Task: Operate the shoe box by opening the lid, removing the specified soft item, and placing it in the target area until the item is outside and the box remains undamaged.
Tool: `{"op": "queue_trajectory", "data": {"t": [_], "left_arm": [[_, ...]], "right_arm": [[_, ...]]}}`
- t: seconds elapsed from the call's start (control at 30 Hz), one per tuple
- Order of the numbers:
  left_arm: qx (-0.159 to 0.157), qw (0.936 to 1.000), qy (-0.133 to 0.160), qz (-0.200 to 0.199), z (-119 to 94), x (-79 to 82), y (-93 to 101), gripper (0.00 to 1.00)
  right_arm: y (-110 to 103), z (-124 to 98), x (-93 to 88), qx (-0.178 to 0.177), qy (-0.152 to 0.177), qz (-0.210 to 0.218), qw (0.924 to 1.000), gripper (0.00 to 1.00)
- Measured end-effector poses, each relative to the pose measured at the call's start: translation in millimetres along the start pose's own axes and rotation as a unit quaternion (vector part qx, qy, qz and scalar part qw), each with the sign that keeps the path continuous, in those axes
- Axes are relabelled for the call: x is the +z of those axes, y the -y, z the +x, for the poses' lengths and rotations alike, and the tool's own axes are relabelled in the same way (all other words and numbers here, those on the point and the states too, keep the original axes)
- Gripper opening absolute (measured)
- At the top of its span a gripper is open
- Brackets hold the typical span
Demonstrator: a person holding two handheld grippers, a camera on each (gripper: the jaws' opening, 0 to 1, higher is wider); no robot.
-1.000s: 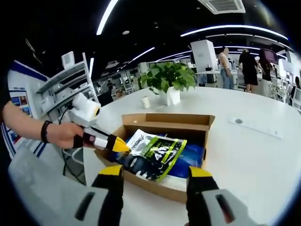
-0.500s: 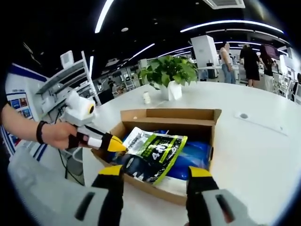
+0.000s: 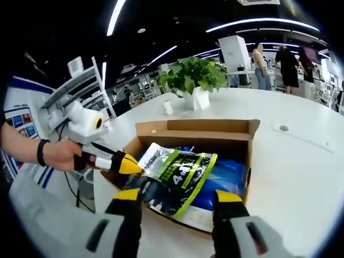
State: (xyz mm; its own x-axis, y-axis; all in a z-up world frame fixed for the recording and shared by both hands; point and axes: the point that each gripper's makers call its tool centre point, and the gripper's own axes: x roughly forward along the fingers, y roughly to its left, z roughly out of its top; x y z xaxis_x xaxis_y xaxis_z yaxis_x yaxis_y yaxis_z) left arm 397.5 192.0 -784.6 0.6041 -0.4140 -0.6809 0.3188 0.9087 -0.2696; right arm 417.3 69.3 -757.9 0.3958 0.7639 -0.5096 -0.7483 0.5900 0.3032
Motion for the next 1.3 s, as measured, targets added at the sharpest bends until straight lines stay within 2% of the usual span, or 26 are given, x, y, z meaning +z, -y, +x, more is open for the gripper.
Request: {"op": "queue_trajectory", "data": {"t": [0.67,1.3], "left_arm": [[0.001,1.0,0.0,0.0,3,0.3,-2.4,0.0],[0.004,1.0,0.0,0.0,2,-0.2,-1.0,0.0]], "right_arm": [[-3,18,-3.9,0.015,-0.011,0.01,0.9998,0.47],[3,21,-4.0,-0.005,-0.024,0.009,0.9997,0.26]]}}
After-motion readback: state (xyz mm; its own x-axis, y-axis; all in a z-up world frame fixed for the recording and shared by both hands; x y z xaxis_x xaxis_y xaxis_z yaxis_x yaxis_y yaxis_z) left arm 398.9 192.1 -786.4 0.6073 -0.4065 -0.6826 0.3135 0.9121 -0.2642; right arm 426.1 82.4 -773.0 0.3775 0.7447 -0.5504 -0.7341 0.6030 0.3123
